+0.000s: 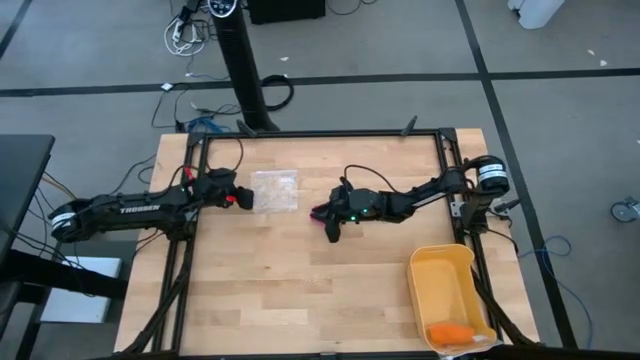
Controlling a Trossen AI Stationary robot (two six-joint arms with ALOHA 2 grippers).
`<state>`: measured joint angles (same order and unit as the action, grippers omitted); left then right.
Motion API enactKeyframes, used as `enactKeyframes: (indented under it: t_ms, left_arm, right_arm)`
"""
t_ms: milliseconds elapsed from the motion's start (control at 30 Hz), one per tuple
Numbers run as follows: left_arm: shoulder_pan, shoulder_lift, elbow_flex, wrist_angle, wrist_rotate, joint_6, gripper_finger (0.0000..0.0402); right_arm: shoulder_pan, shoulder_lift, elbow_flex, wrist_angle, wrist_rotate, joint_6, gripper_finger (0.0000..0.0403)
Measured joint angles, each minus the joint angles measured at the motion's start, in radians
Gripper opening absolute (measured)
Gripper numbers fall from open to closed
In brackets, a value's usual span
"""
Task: Roll bandage
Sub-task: Open the transparent zip bag
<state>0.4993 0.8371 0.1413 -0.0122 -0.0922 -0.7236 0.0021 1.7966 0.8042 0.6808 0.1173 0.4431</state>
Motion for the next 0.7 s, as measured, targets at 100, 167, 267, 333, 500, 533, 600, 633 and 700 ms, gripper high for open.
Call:
enactKeyframes:
  t_ms: [100,167,267,333,500,533,600,633,700]
  left_arm:
    - [0.044,0.023,-0.017,0.044,0.0,-0.014,0.0119]
    - [0.074,0.05,-0.017,0.056,0.013,-0.014,0.0136]
    - [0.112,0.107,-0.016,0.143,0.068,-0.014,0.0155]
    - [0.135,0.151,-0.017,0.167,0.087,-0.014,0.0162]
    - [0.177,0.297,-0.016,0.3,0.154,-0.012,0.0167]
    - [0.179,0.327,-0.016,0.341,0.158,-0.012,0.0167]
    - [0.185,0.373,-0.016,0.412,0.16,-0.011,0.0167]
    - [0.188,0.394,-0.017,0.442,0.16,-0.011,0.0167]
    - [0.196,0.434,-0.013,0.496,0.156,-0.01,0.0166]
  right_arm:
    - [0.0,-0.002,0.0,0.005,-0.008,-0.001,0.0096]
    - [0.0,-0.002,0.0,0.008,-0.01,-0.001,0.0095]
    - [0.0,-0.002,0.0,0.009,-0.01,-0.002,0.0095]
    - [0.0,-0.002,0.0,0.013,-0.012,-0.002,0.0096]
    - [0.0,-0.003,0.0,0.02,-0.013,-0.011,0.0092]
    - [0.0,-0.003,0.0,0.02,-0.014,-0.011,0.0091]
    - [0.0,-0.003,0.0,0.022,-0.015,-0.012,0.0089]
    - [0.0,-0.003,0.0,0.022,-0.017,-0.012,0.0088]
    - [0.0,-0.003,0.0,0.022,-0.016,-0.016,0.0087]
